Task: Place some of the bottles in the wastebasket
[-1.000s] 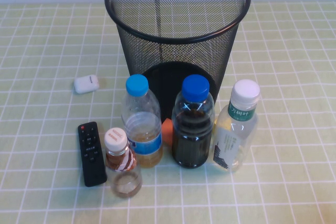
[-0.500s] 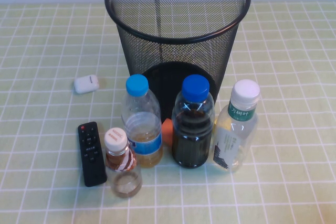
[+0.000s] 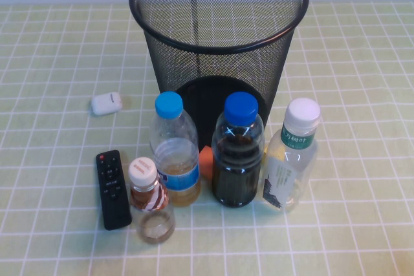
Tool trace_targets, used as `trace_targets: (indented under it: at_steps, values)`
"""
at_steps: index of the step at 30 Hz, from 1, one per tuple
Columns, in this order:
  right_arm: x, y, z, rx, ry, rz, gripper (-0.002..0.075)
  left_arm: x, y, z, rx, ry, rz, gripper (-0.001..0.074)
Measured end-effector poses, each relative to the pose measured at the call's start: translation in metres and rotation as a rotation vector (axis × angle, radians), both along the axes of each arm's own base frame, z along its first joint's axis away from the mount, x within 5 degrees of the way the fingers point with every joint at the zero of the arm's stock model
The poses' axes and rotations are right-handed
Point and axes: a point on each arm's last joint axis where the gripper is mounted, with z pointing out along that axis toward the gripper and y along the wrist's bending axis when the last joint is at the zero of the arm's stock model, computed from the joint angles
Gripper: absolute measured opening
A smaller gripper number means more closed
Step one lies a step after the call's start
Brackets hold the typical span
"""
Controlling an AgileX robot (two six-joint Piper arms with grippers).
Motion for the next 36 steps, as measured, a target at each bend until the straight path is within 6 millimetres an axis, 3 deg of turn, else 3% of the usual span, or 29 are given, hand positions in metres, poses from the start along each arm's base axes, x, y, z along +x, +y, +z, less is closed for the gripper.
trace_targets:
  at_steps: [2, 4, 9, 11, 18, 20, 23, 27, 31, 36]
  values:
    - [0.000, 0.000, 0.000, 0.000, 0.000, 0.000, -0.0007, 0.001, 0.000, 0.002, 0.024, -0.022, -0.005, -0.0004]
    - [0.000, 0.000, 0.000, 0.000, 0.000, 0.000, -0.0007, 0.001, -0.002, 0.005, -0.065, -0.061, -0.009, -0.0004]
    - [0.000, 0.000, 0.000, 0.000, 0.000, 0.000, -0.0007, 0.003, -0.010, 0.015, -0.589, -0.172, 0.001, -0.0004]
    - [0.000, 0.000, 0.000, 0.000, 0.000, 0.000, -0.0007, 0.003, -0.011, 0.019, -0.722, -0.208, 0.004, -0.0004]
    - [0.000, 0.000, 0.000, 0.000, 0.000, 0.000, -0.0007, 0.002, -0.011, 0.031, -0.920, -0.262, 0.008, -0.0004]
    - [0.000, 0.000, 0.000, 0.000, 0.000, 0.000, -0.0007, 0.000, -0.013, 0.047, -0.926, -0.226, 0.001, -0.0004]
    - [0.000, 0.000, 0.000, 0.000, 0.000, 0.000, -0.0007, -0.001, -0.016, 0.090, -0.841, -0.168, -0.021, -0.0004]
    - [0.000, 0.000, 0.000, 0.000, 0.000, 0.000, -0.0007, 0.013, -0.021, 0.138, -0.703, 0.021, -0.034, -0.0004]
    - [0.000, 0.000, 0.000, 0.000, 0.000, 0.000, -0.0007, 0.038, -0.028, 0.161, -0.621, 0.209, -0.076, -0.0004]
    - [0.000, 0.000, 0.000, 0.000, 0.000, 0.000, -0.0007, 0.067, -0.043, 0.161, -0.623, 0.315, -0.227, -0.0004]
